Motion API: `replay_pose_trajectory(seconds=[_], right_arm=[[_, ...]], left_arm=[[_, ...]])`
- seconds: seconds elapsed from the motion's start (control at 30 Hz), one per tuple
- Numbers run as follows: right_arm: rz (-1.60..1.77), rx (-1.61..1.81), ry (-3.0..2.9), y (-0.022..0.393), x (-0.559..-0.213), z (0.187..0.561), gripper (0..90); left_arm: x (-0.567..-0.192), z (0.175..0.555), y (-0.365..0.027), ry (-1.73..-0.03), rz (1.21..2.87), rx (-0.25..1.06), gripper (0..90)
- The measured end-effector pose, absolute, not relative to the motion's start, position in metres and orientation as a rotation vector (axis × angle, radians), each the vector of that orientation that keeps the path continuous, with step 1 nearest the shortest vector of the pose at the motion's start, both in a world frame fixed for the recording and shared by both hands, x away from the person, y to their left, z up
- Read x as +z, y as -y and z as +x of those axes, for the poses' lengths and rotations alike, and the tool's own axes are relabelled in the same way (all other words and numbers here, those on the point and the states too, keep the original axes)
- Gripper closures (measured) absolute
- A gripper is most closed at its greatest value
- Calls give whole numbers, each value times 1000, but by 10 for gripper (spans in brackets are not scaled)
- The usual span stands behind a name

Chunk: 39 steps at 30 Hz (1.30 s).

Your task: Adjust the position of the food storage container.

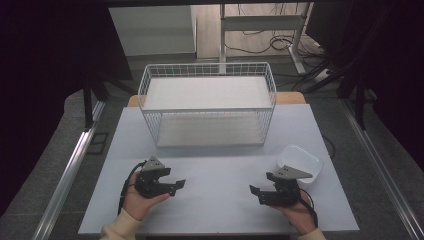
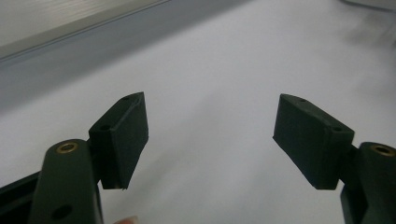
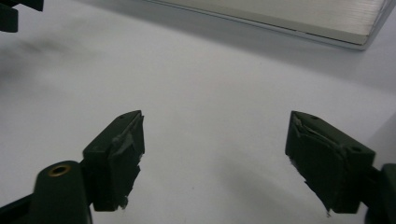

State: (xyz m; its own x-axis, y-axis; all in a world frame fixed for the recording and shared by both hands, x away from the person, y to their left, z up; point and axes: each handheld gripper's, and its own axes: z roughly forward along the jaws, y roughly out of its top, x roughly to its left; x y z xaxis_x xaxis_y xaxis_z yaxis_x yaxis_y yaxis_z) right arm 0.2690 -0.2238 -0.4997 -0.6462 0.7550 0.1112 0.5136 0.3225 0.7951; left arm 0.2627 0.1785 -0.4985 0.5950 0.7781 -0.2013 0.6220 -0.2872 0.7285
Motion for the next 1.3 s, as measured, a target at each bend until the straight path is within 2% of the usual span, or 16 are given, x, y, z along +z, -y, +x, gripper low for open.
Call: replay_pose_trajectory(seconds=[0.9, 1.3], right_arm=[[1108, 1224, -2345, 218, -497, 268, 237], [1066, 1245, -2321, 217, -440, 287, 241]], left_arm=[[-501, 263, -180, -1123, 2017, 241, 258], [-498, 260, -188, -1134, 2004, 253, 257]])
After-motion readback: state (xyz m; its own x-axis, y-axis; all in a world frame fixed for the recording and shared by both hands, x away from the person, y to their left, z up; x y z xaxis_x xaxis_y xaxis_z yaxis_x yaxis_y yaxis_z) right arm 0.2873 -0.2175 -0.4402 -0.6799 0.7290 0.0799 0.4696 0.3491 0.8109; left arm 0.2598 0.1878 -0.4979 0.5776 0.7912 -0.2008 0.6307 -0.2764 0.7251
